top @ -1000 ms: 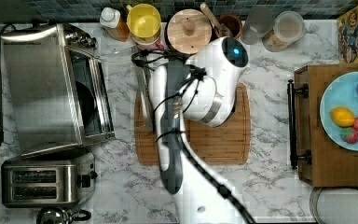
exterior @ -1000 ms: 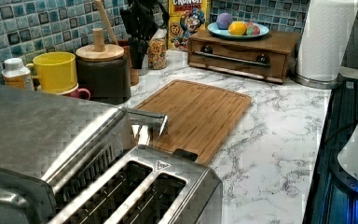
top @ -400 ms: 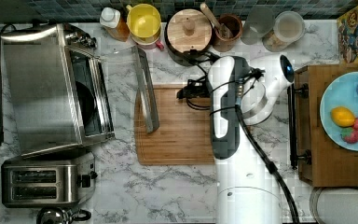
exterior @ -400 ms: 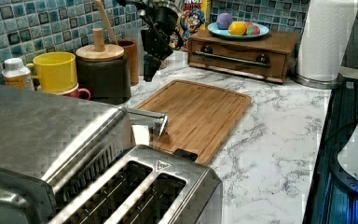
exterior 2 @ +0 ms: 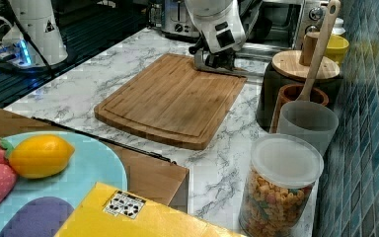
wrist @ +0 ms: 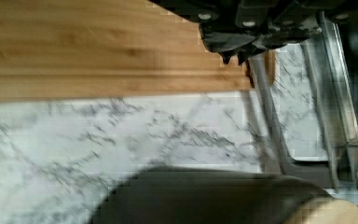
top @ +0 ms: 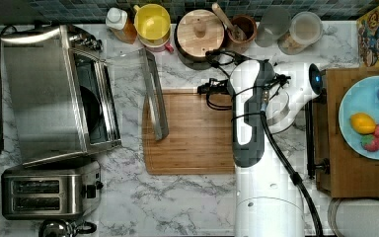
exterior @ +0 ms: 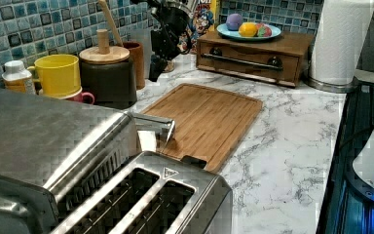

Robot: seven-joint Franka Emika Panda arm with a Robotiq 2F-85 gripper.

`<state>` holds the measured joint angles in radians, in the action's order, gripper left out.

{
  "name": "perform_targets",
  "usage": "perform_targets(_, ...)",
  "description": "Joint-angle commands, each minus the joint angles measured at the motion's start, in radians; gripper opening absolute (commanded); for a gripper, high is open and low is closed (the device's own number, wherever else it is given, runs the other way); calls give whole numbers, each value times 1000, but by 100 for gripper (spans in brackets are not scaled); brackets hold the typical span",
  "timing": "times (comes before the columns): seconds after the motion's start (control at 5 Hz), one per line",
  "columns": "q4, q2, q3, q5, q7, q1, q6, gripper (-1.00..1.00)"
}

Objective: Close the oven.

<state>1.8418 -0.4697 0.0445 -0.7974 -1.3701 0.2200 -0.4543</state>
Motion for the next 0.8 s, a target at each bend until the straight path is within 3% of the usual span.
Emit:
perform_targets(0.2,-71,-64,-120,-120,-133,-42,-29,-100)
perform_targets(0.6,-104,-109,-152,-153,-130,-22,-45,-100)
perform_targets(0.8,-167,-156,-181,-142,-114,10,35,-100)
